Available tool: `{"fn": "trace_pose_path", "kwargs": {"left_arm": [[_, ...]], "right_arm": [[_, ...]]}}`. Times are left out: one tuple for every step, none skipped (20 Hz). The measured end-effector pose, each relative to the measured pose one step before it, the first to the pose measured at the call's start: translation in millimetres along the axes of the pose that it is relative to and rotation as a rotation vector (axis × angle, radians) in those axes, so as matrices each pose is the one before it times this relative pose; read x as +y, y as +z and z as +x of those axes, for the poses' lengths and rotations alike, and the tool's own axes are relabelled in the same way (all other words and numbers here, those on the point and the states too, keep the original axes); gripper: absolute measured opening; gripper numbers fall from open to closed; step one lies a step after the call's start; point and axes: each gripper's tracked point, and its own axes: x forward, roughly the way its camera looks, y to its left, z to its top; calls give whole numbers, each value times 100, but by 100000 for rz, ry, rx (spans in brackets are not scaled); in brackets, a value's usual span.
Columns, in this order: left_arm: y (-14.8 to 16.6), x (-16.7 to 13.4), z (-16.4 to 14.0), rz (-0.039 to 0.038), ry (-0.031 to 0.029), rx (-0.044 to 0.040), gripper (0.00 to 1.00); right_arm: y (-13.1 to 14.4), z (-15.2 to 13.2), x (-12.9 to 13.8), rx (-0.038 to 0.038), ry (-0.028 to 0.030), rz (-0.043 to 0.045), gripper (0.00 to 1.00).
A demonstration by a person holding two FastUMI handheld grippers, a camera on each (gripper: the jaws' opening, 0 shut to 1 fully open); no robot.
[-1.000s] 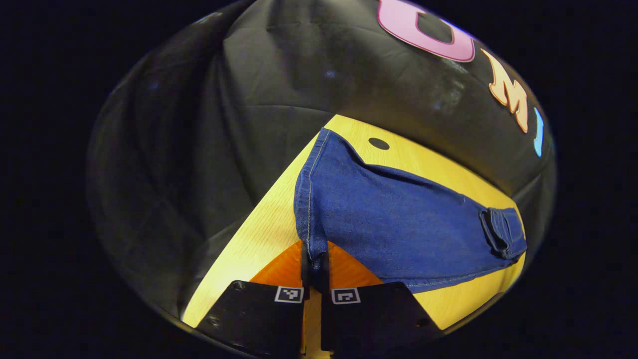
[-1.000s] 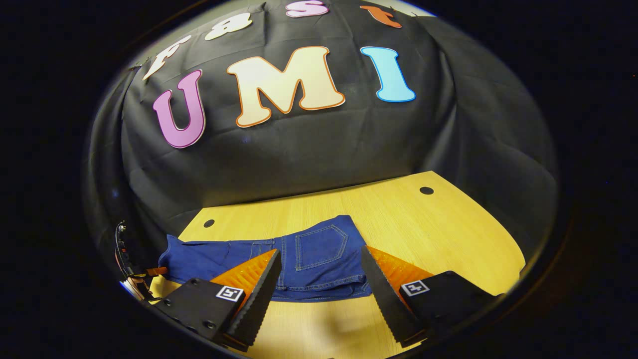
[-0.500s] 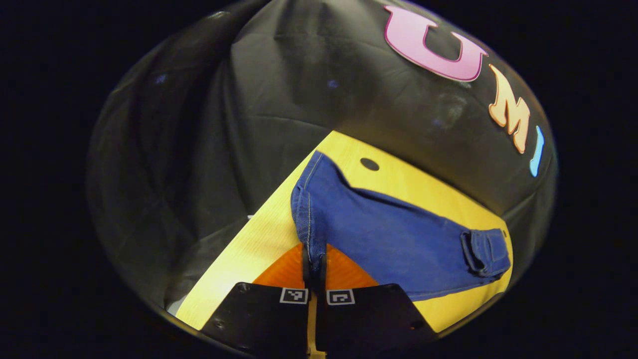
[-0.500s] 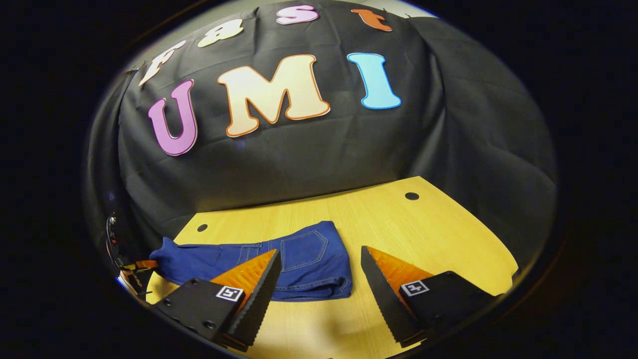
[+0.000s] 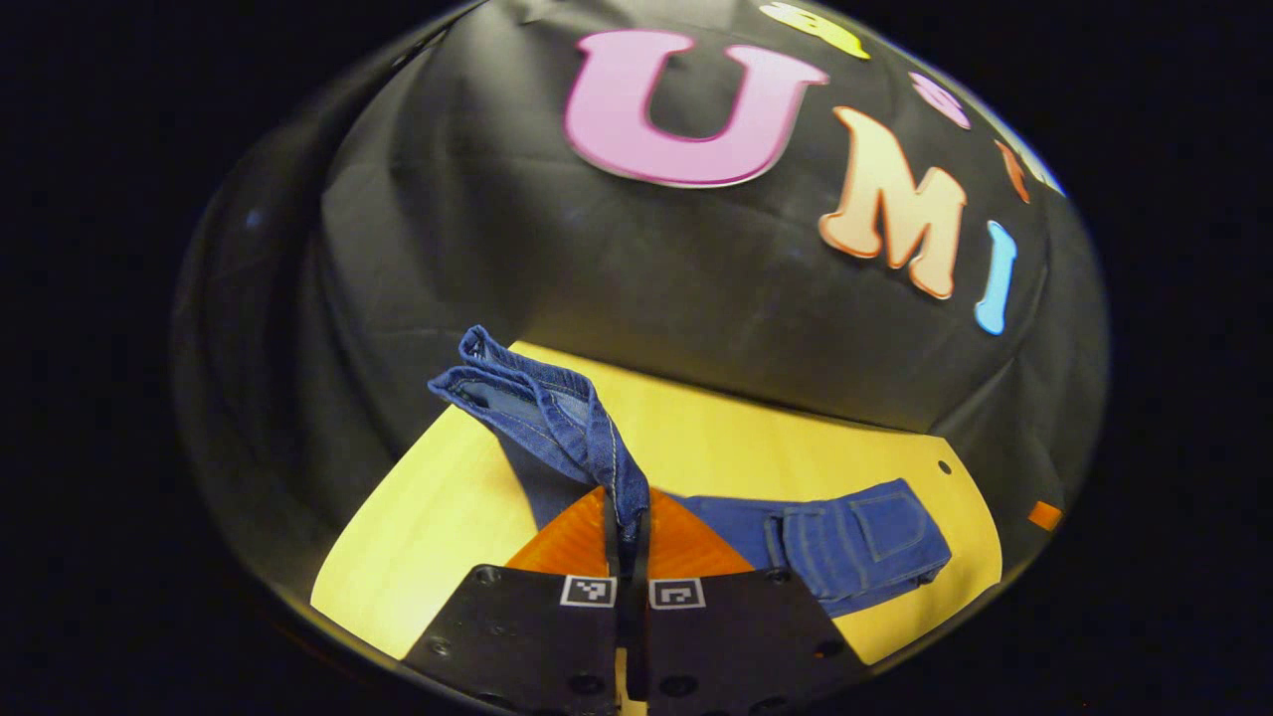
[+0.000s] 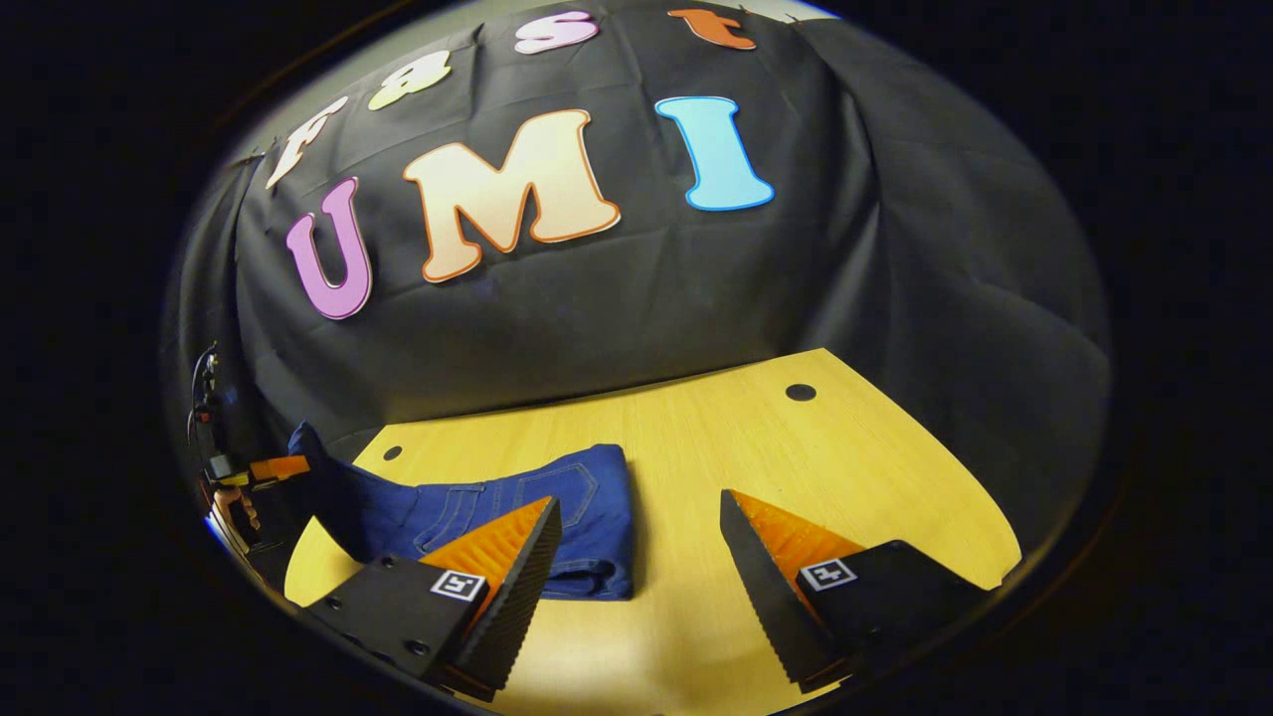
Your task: Grasp the waist and the cuffs of the jeans and fold them to make the two legs overlap; first hold the waist and fold one-third of the jeans toward the cuffs, then hold the cuffs and fold the remaining one-third in the same direction to finish folding.
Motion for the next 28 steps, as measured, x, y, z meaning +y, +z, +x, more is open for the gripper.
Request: {"fn": "trace_pose_path", "kwargs": {"left_arm": [[392,-2465,177,2078,-2116,-1508,0],[444,-2619,84,1486,-3069,-1036,0],[90,-2546,202,1105,-3173,-1172,0],[-14,-2616,444,1320,-3160,-528,0],[-509,-2441,519,1550,-2844,123,0],[-916,-2317,695,1637,-2635,1759,0],[-1195,-1728,694,812,-1411,1090,0],[-1385,-1850,616,1387,-1756,1933,0],[-2092,-1572,848,724,-1353,2442,0],[-2406,-1541,802,443,-1209,3639,0],[-2256,-1079,682,821,-210,3868,0],[-2559,-872,723,1988,-78,5511,0],[-2756,-478,757,2513,1562,6085,0],[-2248,50,496,4038,3722,5119,0],[-1516,-78,557,4471,2759,2207,1],[72,-113,407,4516,1974,-962,3],[470,-568,221,3837,-425,-755,7],[36,-983,-538,1616,-3085,557,17],[253,-1239,-622,-662,-3443,-805,45],[696,-472,-1172,-1325,-41,-1685,72],[408,110,-1128,-496,556,-1199,100],[545,824,-1600,-427,1980,-1600,90],[615,1106,-1781,-482,1790,-2236,96],[699,1441,-2140,-653,2546,-2290,96],[675,1666,-1892,-256,2975,-2268,96],[933,1735,-1540,-214,2865,-3188,96],[967,2206,-1334,-1023,3442,-3125,96],[521,1724,-1105,-1842,2403,-2215,96]], "right_arm": [[188,83,-1313,-209,-306,384,98],[241,69,-1310,-238,-504,427,98],[61,-18,-1239,-116,-498,402,98],[178,156,-1185,-11,-603,251,94],[113,-54,-1075,-23,-645,101,94],[24,188,-847,94,-402,131,94],[-206,22,-562,105,-205,266,99],[-93,37,-428,-101,-30,462,98],[-249,-52,-552,222,-188,315,98],[-155,13,-370,502,-29,11,98],[-340,36,-508,487,-229,-279,98],[-210,111,-398,584,-194,-459,98],[-274,35,-233,477,-95,-467,98],[-77,36,-135,360,92,-340,94],[-146,-21,-194,139,69,-70,98],[-39,-26,-52,75,277,358,99],[-78,-80,13,162,496,698,98],[56,-7,278,-100,675,684,94],[35,-82,292,-281,823,585,98],[99,-81,472,-405,1140,611,98],[-8,-219,556,-535,1103,567,99],[98,-212,615,-646,857,534,98],[52,-310,727,-832,973,708,98],[154,-287,883,-1120,982,528,98],[22,-371,852,-1249,606,176,98],[137,-502,1038,-1265,704,224,98],[93,-612,1126,-1654,718,162,98],[180,-538,1130,-1676,281,-45,98]]}}
